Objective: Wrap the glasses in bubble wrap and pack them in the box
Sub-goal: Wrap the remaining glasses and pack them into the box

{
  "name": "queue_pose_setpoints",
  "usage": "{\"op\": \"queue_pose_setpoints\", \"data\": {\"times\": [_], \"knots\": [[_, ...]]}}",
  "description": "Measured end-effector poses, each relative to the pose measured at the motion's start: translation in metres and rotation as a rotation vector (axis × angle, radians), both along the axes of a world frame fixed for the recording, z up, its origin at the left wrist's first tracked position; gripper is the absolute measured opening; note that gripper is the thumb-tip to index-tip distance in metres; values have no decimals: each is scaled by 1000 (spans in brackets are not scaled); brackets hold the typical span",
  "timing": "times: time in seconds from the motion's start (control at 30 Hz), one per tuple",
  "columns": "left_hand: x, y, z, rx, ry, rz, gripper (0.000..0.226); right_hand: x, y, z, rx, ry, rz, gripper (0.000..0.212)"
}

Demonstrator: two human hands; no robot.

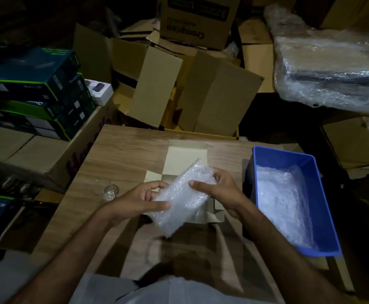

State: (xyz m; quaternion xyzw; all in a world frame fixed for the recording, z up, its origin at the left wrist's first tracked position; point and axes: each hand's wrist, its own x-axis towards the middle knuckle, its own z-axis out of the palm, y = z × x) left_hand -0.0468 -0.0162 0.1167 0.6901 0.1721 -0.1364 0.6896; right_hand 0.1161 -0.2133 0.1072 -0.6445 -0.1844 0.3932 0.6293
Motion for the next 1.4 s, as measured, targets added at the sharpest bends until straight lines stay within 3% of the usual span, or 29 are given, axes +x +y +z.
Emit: {"op": "queue_pose_setpoints", "data": {"times": [0.1, 0.17, 0.3, 0.5, 0.63, 0.7, 0.8, 0.87, 0.97, 1.07, 1.2, 1.33, 1.4], "knots": [[4, -3, 0, 7, -43, 57, 31, -2, 5, -3, -6, -14, 42, 45], [9, -7, -2, 7, -74, 138, 29, -6, 8, -3, 36, 78, -1, 54], [9, -14, -8, -15, -91, 342, 32, -19, 2, -11, 72, 218, 21, 53], [4, -20, -12, -31, -122, 341, 40, -23, 4, -14, -1, -20, 55, 33], [2, -18, -16, 19, -136, 313, 19, -22, 3, -18, 67, -102, 75, 17], [-1, -14, -19, -56, -124, 354, 20, -20, 1, -24, 52, -98, 92, 36], [-6, -10, -21, -145, -128, 354, 30, -22, 1, -19, 97, -58, 156, 18], [-9, -11, -22, -102, -171, 379, 27, -23, 1, -16, 140, 15, 194, 59], [-10, -12, -29, -83, -231, 418, 55, -25, 8, -17, 84, -45, 169, 38], [-12, -5, -32, -41, -222, 428, 69, -27, 20, -26, 72, -200, 164, 42], [-22, 8, -37, -67, -189, 339, 59, -30, 37, -35, 92, -350, 189, 42], [-29, 22, -45, 32, -231, 459, 37, -38, 53, -42, 57, -379, 229, 50], [-36, 30, -49, 29, -216, 499, 39, -42, 64, -43, 49, -349, 255, 34]]}}
